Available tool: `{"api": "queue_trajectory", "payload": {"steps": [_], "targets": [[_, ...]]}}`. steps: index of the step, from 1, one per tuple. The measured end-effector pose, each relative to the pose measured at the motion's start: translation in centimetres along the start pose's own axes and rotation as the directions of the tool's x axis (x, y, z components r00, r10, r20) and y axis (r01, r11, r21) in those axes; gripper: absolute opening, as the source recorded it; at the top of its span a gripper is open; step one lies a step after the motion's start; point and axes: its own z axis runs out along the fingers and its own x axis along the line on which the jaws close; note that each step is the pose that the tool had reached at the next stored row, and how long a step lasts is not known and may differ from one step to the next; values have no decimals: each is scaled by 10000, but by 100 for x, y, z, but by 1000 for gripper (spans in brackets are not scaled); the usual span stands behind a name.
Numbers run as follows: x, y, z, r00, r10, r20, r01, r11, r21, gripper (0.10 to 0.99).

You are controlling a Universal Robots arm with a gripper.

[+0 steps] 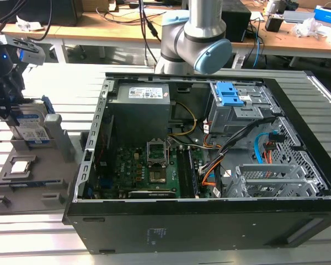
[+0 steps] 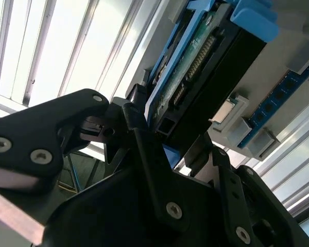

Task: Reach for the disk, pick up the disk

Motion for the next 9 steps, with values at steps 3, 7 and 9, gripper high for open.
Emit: {"api": "queue_trajectory", "payload": {"steps": [3, 7, 9], "targets": [[0, 0, 13, 10000, 0, 0, 0, 10000, 1, 541], [1, 0, 24, 10000, 0, -1, 0, 10000, -1, 541], [1, -1, 25, 10000, -1, 0, 1, 10000, 0, 541]]}}
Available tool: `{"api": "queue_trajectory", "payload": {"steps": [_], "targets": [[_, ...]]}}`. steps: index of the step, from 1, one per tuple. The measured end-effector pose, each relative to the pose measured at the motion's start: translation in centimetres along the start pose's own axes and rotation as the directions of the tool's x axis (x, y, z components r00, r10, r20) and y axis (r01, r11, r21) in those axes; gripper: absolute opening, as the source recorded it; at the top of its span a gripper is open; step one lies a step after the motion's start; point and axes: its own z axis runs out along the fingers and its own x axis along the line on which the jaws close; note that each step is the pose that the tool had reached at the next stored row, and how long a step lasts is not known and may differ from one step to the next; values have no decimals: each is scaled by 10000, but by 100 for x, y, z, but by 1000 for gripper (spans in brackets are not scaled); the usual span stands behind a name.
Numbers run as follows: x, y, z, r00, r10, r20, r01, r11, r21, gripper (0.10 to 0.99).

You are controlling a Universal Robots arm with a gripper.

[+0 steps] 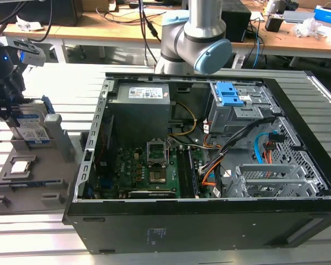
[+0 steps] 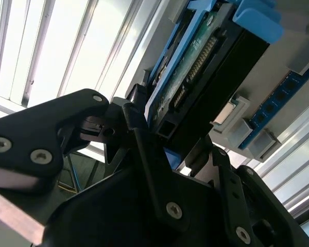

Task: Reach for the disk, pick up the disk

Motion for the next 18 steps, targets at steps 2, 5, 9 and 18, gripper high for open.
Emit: {"api": "queue_trajectory", "payload": {"steps": [2, 5, 9, 18], "targets": [[0, 0, 0, 10000, 1, 0, -1, 10000, 0, 541], [0, 0, 0, 10000, 1, -2, -1, 10000, 0, 541], [-4, 2, -147, 9997, 5, -231, -5, 10000, 2, 541], [-11, 49, -146, 9997, -9, -239, 9, 10000, 4, 541]]}}
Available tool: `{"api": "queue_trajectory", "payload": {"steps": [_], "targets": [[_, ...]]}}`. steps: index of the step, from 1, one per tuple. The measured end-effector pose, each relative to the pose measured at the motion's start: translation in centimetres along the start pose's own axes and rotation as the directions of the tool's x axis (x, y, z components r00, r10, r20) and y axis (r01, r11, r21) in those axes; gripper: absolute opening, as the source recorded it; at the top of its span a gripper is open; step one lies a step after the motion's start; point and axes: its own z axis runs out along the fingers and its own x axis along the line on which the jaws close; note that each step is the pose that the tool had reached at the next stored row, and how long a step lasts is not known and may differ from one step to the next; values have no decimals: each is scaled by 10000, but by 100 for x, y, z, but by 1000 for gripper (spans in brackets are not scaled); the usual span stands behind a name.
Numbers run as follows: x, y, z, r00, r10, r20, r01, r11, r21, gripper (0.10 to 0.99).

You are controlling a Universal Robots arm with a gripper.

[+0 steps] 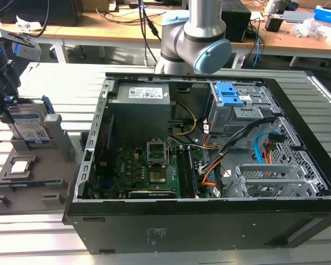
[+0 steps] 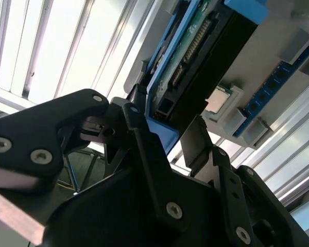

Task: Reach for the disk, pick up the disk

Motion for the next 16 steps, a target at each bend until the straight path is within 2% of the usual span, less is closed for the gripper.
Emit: {"api": "queue_trajectory", "payload": {"steps": [2, 7, 11, 16], "targets": [[-11, 1, -1, 10000, -25, -24, 25, 10000, -2, 541], [-13, 1, -1, 10000, -25, -25, 25, 10000, -2, 541], [-56, 1, -1, 10000, -26, -24, 26, 10000, -1, 541], [-62, 1, -1, 9999, -165, -27, 165, 9999, -1, 541]]}}
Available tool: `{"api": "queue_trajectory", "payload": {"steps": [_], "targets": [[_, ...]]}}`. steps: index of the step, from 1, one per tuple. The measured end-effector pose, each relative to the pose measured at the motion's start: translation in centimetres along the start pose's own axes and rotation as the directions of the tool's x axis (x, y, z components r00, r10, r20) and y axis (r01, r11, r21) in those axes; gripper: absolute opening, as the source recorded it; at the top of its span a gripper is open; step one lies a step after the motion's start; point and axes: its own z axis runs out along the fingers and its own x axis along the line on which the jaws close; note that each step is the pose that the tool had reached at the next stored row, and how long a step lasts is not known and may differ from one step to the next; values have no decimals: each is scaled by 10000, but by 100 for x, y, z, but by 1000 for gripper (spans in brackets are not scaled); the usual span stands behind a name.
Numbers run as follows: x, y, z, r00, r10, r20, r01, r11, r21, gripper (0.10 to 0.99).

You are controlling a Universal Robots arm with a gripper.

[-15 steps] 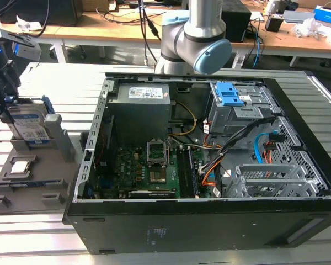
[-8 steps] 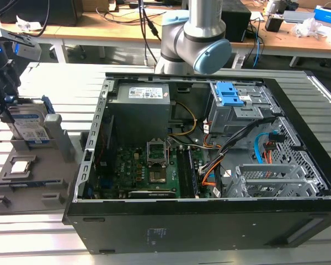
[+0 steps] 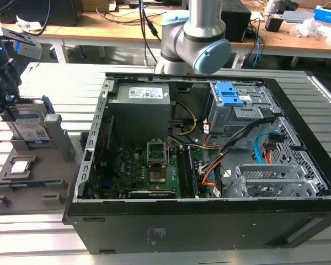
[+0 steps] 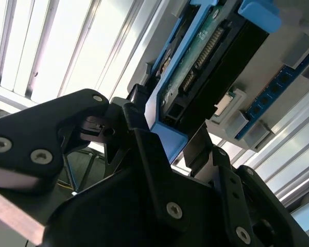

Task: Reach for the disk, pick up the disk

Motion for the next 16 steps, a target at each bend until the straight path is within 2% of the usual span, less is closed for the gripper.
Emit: {"api": "queue_trajectory", "payload": {"steps": [7, 9, 10, 16], "targets": [[0, 0, 0, 10000, -16, 0, 16, 10000, 0, 529], [0, 0, 0, 10000, -19, -1, 19, 10000, 0, 396], [0, 0, 0, 10000, -21, -1, 21, 10000, 0, 369], [0, 0, 0, 10000, -94, -2, 94, 10000, 0, 369]]}}
